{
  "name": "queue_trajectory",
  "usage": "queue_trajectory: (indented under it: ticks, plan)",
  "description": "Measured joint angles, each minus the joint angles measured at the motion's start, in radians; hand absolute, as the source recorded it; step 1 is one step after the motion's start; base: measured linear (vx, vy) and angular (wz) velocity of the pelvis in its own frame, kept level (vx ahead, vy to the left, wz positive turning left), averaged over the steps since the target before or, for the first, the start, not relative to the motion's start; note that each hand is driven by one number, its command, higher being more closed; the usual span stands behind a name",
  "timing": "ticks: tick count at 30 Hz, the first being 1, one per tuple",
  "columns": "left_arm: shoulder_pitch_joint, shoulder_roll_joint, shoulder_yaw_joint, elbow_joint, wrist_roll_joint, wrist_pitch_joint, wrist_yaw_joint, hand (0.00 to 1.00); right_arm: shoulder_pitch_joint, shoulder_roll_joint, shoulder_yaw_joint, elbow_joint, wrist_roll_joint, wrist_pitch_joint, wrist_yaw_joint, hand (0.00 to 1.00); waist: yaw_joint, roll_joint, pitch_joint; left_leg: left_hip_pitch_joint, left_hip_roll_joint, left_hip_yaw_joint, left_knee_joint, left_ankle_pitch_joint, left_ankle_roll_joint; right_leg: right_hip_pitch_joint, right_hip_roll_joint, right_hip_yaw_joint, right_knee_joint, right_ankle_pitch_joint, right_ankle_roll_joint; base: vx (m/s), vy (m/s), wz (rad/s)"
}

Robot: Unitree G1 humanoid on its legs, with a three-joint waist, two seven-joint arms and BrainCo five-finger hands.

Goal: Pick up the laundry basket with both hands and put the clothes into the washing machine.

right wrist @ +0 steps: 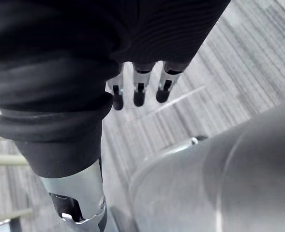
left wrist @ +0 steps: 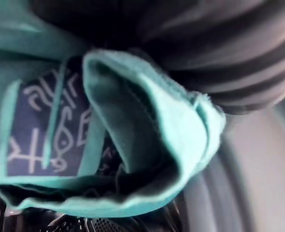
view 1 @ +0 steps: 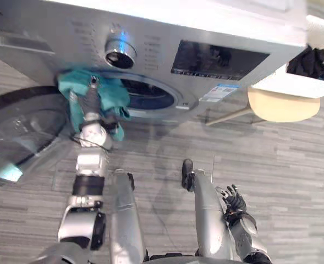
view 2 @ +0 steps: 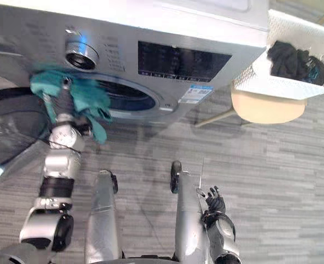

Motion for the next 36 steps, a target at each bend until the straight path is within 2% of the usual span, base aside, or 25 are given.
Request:
queue_trajectory:
  ticks: [1,3,4,5,8,10,12,13,14,15,16,17,19,20,22,25,29,36]
  plan:
    - [-0.009,0.007,-0.006,0.001,0.006,-0.002,0.000,1.00,-0.002,-0.001,0.000,-0.002,0.001,-0.002,0.000,0.00,0.003,-0.002,0.002,-0.014,0.000,-0.004,0.007,0.000,0.000,-0.010,0.000,-0.003,0.006,0.000,0.000,0.03,-0.007,0.04]
    - [-0.049,0.079,-0.065,0.001,0.034,-0.008,-0.006,1.00,-0.003,-0.007,0.005,-0.013,0.018,-0.017,0.001,0.00,0.017,-0.009,0.017,-0.053,0.000,-0.015,0.031,0.000,0.000,-0.041,0.001,-0.007,0.021,0.001,-0.001,0.00,0.000,0.00]
    - [-0.062,0.103,-0.081,0.003,0.041,-0.007,-0.009,1.00,-0.003,-0.010,0.005,-0.014,0.023,-0.020,0.001,0.00,0.019,-0.011,0.019,-0.066,0.000,-0.018,0.037,-0.001,0.001,-0.051,0.001,-0.009,0.024,0.001,-0.001,-0.10,-0.006,0.01]
    - [-0.098,0.163,-0.118,0.005,0.064,-0.006,-0.011,1.00,-0.003,-0.015,0.006,-0.013,0.030,-0.031,0.001,0.00,0.021,-0.017,0.022,-0.104,0.000,-0.021,0.043,-0.003,0.006,-0.081,0.001,-0.010,0.020,0.004,-0.002,-0.11,-0.003,0.02]
    - [-0.175,0.230,-0.173,0.018,0.091,-0.007,-0.011,1.00,-0.002,-0.021,0.006,-0.010,0.057,-0.035,0.003,0.00,0.021,-0.026,0.035,-0.159,0.002,-0.020,0.043,-0.003,-0.001,-0.117,0.001,-0.010,-0.003,0.018,0.007,-0.10,0.004,0.02]
    - [-0.247,0.301,-0.223,0.045,0.092,-0.020,-0.030,1.00,-0.002,-0.021,0.007,-0.006,0.065,-0.036,0.011,0.00,0.023,-0.042,0.048,-0.195,0.003,-0.019,0.027,-0.002,-0.004,-0.131,0.002,-0.018,-0.065,0.043,0.011,-0.12,0.045,-0.09]
    - [-0.291,0.340,-0.254,0.047,0.091,-0.021,-0.040,1.00,-0.002,-0.021,0.008,-0.006,0.068,-0.037,0.022,0.00,0.024,-0.044,0.057,-0.220,0.014,-0.017,-0.009,0.007,0.002,-0.128,0.005,-0.033,-0.151,0.046,0.016,-0.07,0.078,-0.25]
    - [-0.310,0.359,-0.262,0.047,0.090,-0.020,-0.050,1.00,0.002,-0.020,0.006,-0.006,0.078,-0.039,0.025,0.00,0.028,-0.047,0.061,-0.231,0.046,-0.001,-0.019,0.032,0.011,-0.145,0.011,-0.040,-0.070,0.047,-0.004,-0.04,0.035,-0.20]
    - [-0.318,0.365,-0.269,0.048,0.090,-0.015,-0.053,1.00,0.003,-0.021,0.007,-0.001,0.077,-0.040,0.025,0.00,0.023,-0.051,0.068,-0.231,0.055,0.010,-0.014,0.042,0.003,-0.139,0.011,-0.049,-0.012,0.042,-0.014,-0.03,-0.063,0.03]
    - [-0.343,0.369,-0.289,0.044,0.090,-0.007,-0.055,1.00,0.003,-0.021,0.011,0.018,0.077,-0.037,0.024,0.00,0.023,-0.061,0.076,-0.243,0.053,0.027,0.013,0.050,-0.012,-0.120,0.011,-0.043,-0.025,0.019,-0.014,-0.04,-0.023,-0.15]
    - [-0.344,0.384,-0.296,0.028,0.089,-0.006,-0.055,1.00,0.000,-0.034,0.033,0.023,0.076,-0.041,0.027,0.00,0.030,-0.058,0.077,-0.245,0.048,0.028,0.082,0.042,0.004,-0.134,0.014,-0.047,-0.035,0.023,-0.016,-0.03,0.025,-0.38]
    - [-0.344,0.391,-0.300,0.015,0.090,-0.006,-0.056,1.00,-0.001,-0.041,0.034,0.023,0.078,-0.047,0.028,0.00,0.032,-0.053,0.082,-0.237,0.044,0.027,0.073,0.025,0.044,-0.143,0.017,-0.048,-0.041,0.032,-0.008,-0.02,0.117,-0.61]
    - [-0.339,0.413,-0.361,-0.029,0.077,-0.011,-0.064,1.00,0.000,-0.054,0.038,0.030,0.076,-0.042,0.047,0.00,0.016,-0.058,0.094,-0.277,0.048,0.047,0.082,0.030,0.053,-0.170,0.014,-0.048,-0.023,0.048,0.000,0.00,0.068,-0.23]
    - [-0.338,0.414,-0.387,-0.035,0.065,-0.009,-0.079,1.00,0.002,-0.057,0.041,0.032,0.076,-0.038,0.049,0.00,0.017,-0.058,0.094,-0.279,0.049,0.048,0.085,0.029,0.054,-0.173,0.016,-0.046,-0.025,0.052,0.000,0.02,0.032,-0.09]
    - [-0.304,0.400,-0.440,-0.072,0.060,-0.008,-0.136,1.00,0.011,-0.053,0.046,0.024,0.076,-0.038,0.050,0.00,-0.001,-0.054,0.096,-0.275,0.051,0.053,0.091,0.036,0.062,-0.172,0.018,-0.039,-0.023,0.060,-0.003,0.04,0.027,-0.12]
    - [-0.222,0.391,-0.437,-0.160,0.027,-0.021,-0.140,1.00,0.016,-0.051,0.047,0.022,0.077,-0.038,0.051,0.00,-0.010,-0.042,0.104,-0.272,0.054,0.057,0.108,0.031,0.069,-0.172,0.026,-0.036,-0.003,0.056,-0.001,0.05,0.009,-0.09]
    - [-0.117,0.323,-0.440,-0.279,0.028,-0.029,-0.141,1.00,0.048,-0.052,0.043,0.021,0.078,-0.048,0.049,0.00,-0.004,-0.031,0.111,-0.261,0.050,0.045,0.107,0.031,0.068,-0.172,0.024,-0.043,0.031,0.026,-0.008,0.03,-0.045,0.10]
    - [-0.119,0.319,-0.517,-0.287,0.041,-0.036,-0.184,1.00,0.052,-0.054,0.044,0.022,0.077,-0.052,0.051,0.00,0.000,-0.029,0.111,-0.246,0.048,0.030,0.091,0.037,0.059,-0.164,0.026,-0.057,0.043,0.018,-0.020,0.00,-0.052,0.05]
